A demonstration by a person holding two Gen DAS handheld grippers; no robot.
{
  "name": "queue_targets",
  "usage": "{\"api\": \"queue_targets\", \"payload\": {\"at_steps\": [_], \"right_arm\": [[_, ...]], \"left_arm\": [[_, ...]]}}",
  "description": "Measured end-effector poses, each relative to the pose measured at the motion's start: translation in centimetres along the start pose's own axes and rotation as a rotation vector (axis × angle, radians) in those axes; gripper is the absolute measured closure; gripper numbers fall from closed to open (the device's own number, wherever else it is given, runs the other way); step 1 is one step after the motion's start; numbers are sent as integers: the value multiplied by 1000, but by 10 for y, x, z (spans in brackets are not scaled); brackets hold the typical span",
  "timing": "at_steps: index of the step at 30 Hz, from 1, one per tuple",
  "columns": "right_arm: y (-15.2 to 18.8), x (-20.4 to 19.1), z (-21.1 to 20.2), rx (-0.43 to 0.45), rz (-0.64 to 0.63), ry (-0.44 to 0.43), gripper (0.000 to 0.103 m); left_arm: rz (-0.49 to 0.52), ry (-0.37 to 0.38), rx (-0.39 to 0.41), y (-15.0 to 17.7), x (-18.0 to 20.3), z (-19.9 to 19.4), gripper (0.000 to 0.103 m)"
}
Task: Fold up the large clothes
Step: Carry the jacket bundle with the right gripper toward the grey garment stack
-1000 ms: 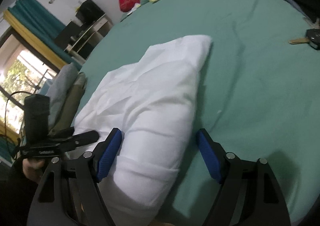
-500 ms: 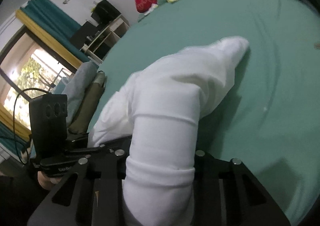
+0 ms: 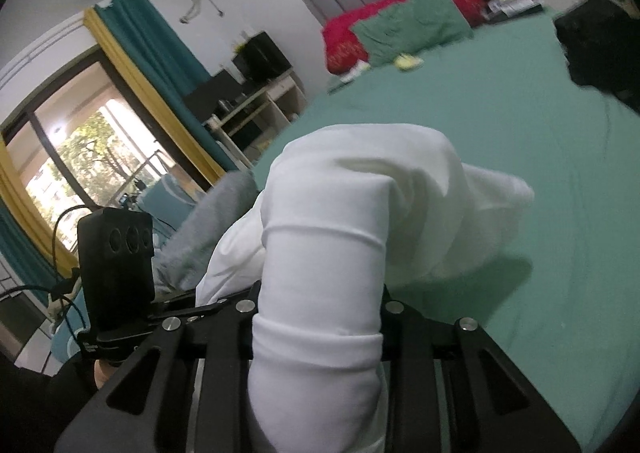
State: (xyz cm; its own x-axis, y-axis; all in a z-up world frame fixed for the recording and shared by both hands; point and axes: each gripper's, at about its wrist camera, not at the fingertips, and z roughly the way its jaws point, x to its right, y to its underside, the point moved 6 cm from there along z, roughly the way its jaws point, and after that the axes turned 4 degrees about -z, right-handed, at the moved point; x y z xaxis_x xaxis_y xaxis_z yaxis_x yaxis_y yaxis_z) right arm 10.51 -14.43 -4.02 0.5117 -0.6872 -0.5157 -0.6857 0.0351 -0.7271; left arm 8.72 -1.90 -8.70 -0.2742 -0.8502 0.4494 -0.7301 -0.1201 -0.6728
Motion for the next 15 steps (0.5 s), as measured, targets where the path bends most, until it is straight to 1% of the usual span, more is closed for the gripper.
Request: {"api": "queue_targets", "payload": {"at_steps": [3,8,10,12,13,15], "right_arm": [[-18,-25,10,24,-26,-27,76],[-49,-75,40,48,-85,-92,76],[-58,-93,53,55,-108,-121,76],[-73,-120,73,63,-136,-160,76],[-76,-126,78,64,-144,-176,76],[-87,-150,101,69,-164,-220,76]], "left_arm": [[10,-19,48,-21,-9,-26,74],[32,-76,119,-55,-31,-70,74],[40,-106,144,-69,-45,-90,74],[51,-147,171,-85,-66,-118,74],[56,-166,181,-92,-74,-129,74],[62,-203,199,-105,-91,-151,74]]}}
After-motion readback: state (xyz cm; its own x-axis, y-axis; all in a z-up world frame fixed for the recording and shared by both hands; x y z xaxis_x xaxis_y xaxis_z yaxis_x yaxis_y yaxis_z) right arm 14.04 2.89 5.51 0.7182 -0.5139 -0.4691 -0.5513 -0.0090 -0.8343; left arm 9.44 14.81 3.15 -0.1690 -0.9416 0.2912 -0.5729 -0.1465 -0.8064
